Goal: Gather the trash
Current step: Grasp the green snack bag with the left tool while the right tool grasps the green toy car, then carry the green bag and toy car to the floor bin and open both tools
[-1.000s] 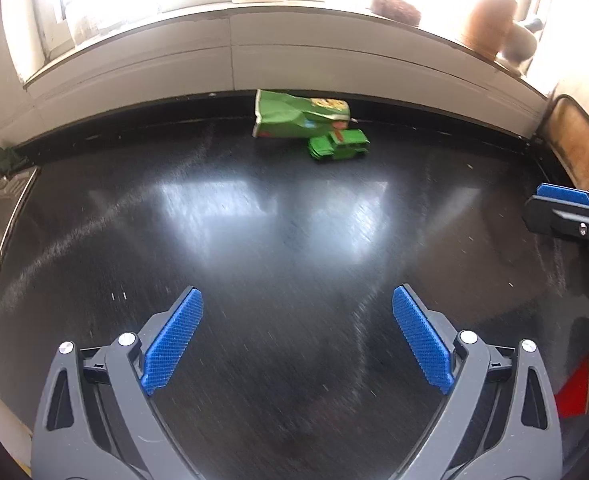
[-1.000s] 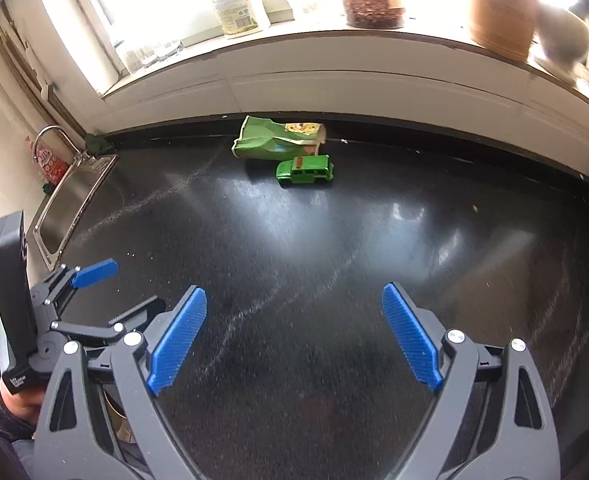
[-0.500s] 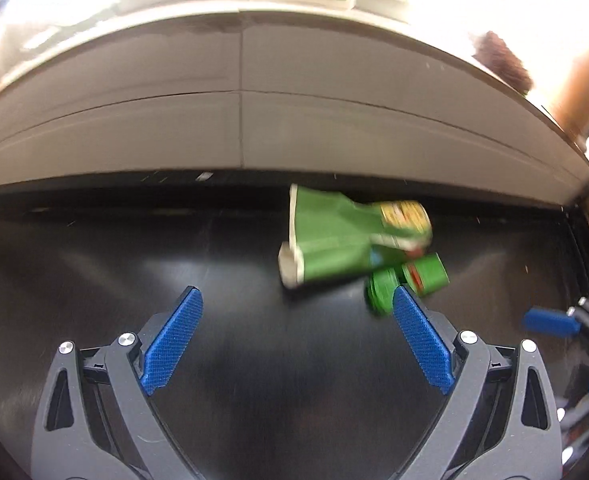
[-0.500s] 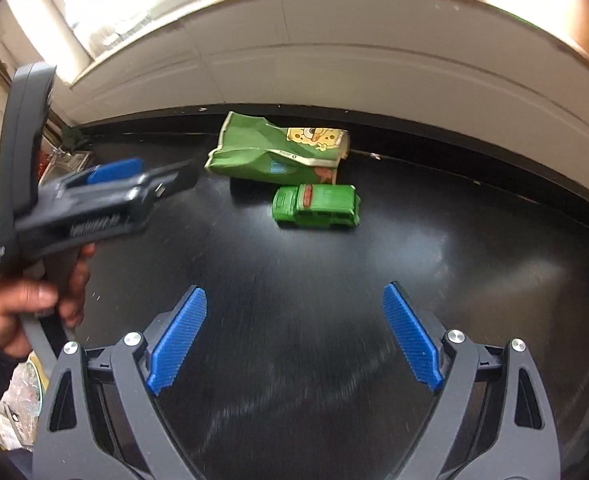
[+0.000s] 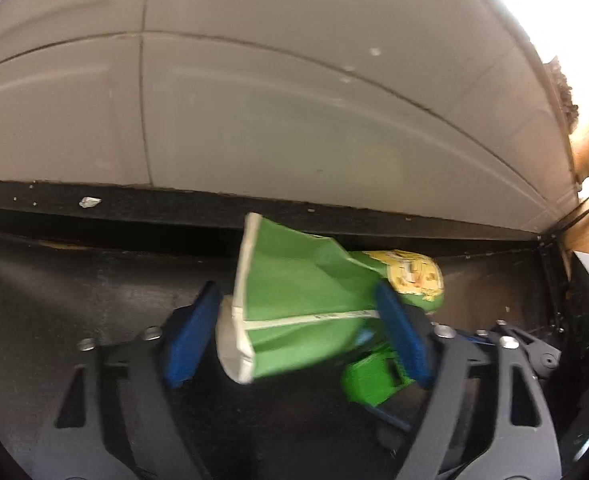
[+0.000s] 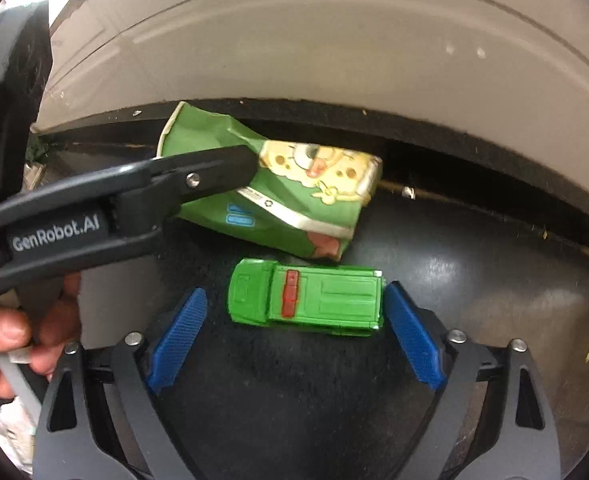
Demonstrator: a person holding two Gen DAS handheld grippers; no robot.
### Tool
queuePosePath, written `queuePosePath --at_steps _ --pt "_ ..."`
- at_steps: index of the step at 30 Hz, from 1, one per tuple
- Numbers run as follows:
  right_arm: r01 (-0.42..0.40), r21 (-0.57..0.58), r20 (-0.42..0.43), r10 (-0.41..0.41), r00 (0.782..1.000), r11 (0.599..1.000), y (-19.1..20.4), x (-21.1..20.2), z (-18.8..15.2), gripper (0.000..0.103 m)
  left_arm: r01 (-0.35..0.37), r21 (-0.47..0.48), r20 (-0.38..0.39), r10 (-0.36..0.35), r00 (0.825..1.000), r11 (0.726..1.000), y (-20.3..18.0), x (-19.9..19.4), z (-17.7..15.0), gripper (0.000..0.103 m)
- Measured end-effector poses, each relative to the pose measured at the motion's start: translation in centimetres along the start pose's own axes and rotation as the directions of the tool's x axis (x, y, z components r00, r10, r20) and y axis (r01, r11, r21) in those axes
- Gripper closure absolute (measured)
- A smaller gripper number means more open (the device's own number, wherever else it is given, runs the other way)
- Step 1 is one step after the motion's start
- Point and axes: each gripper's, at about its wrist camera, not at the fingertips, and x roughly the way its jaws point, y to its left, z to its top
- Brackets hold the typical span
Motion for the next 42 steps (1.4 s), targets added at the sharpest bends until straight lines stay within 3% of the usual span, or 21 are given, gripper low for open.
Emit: queuePosePath --at_steps 1,4,10,19,28,35,42 --pt "-0.01 -0.001 0.001 0.01 1.0 1.0 0.0 -0.1 -0.3 0.028 -0.01 0.007 0.011 0.01 1.0 1.0 -0.2 -0.3 -0.1 0.06" --pt "-0.017 0.0 0.003 0.017 1.0 1.0 -0.3 -0.7 -1.3 0.028 0.008 -0.011 0.022 -0.008 1.0 1.0 -0.4 -1.5 -0.2 0.078" --pt "-0.019 0.002 0.024 0.019 1.0 1.0 -1.1 -4.6 -3.8 0.028 -0.012 0.017 0.06 0.011 0.998 1.0 -2.6 -5.6 -2.3 0.093" --pt "-0.02 -0.034 0.086 0.023 0.996 0.999 0.1 -12.3 -8.3 0.028 -0.119 0.05 0.098 0.113 0.989 0.992 -7.1 -12.5 -8.4 0.098" --pt "-0.032 -0.087 0.125 0.043 0.991 0.996 1.2 -17.7 -12.3 0.028 -0.228 0.027 0.119 0.224 0.967 0.973 -8.7 -19.2 -16.4 0.098" --pt "-0.043 -0.116 0.133 0.059 0.989 0.992 2.0 -20.3 -15.4 0.028 -0.275 -0.006 0.141 0.273 0.952 0.961 -8.9 -21.4 -19.1 0.098" --pt "-0.074 -0.2 0.145 0.104 0.984 0.977 5.4 -21.0 -14.9 0.028 -0.341 -0.042 0.193 0.343 0.919 0.939 -8.3 -24.9 -20.8 0.098"
